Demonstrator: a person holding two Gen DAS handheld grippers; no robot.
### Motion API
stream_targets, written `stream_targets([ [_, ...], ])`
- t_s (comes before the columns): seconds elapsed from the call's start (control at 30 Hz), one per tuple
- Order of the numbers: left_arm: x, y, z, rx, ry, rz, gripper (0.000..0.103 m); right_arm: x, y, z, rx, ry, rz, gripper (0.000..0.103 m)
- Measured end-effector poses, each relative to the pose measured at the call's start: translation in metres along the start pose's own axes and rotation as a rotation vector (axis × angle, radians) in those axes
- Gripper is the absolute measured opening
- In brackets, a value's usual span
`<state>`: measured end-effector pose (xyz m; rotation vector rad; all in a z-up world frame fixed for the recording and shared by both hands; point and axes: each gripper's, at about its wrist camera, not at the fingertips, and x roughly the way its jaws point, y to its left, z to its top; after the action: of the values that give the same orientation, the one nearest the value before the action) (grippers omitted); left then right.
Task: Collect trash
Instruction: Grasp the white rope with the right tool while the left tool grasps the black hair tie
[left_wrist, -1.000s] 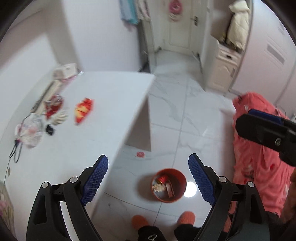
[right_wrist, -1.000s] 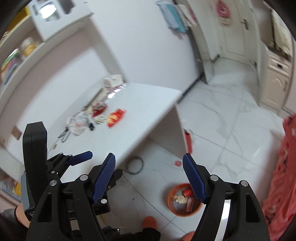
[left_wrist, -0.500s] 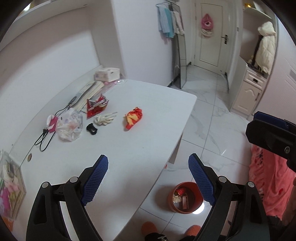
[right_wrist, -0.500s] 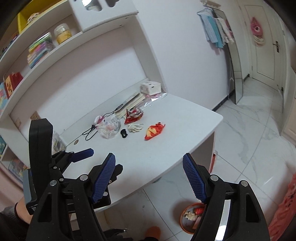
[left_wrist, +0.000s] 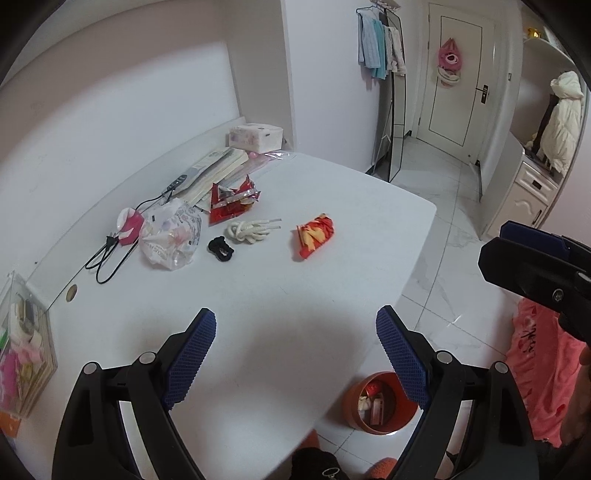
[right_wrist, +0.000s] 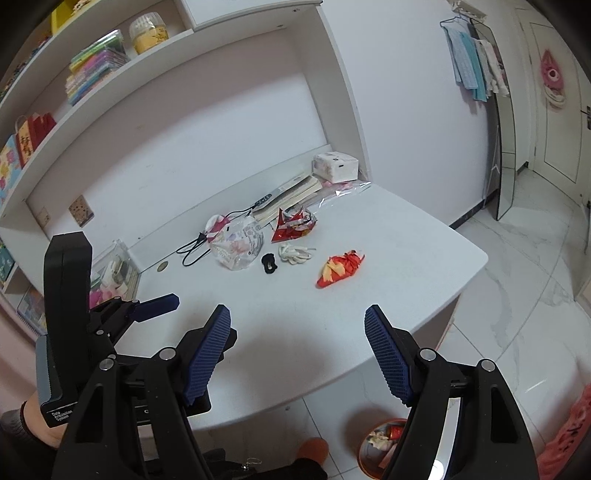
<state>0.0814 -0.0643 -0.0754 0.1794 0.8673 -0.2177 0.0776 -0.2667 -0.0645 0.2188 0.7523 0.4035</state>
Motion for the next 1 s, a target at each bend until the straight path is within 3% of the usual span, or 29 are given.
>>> stream_targets([
  [0.6,0.107,0.095,0.055,0.029,0.097,-0.036,0.088,0.156,0.019,0.059,0.076,0.083,-0.048,0.075],
  [1.0,0.172,0.123,0.067,0.035,0.17,-0.061,0.088,0.22,0.015,0.067,0.103,0.122,-0.073,0.075],
])
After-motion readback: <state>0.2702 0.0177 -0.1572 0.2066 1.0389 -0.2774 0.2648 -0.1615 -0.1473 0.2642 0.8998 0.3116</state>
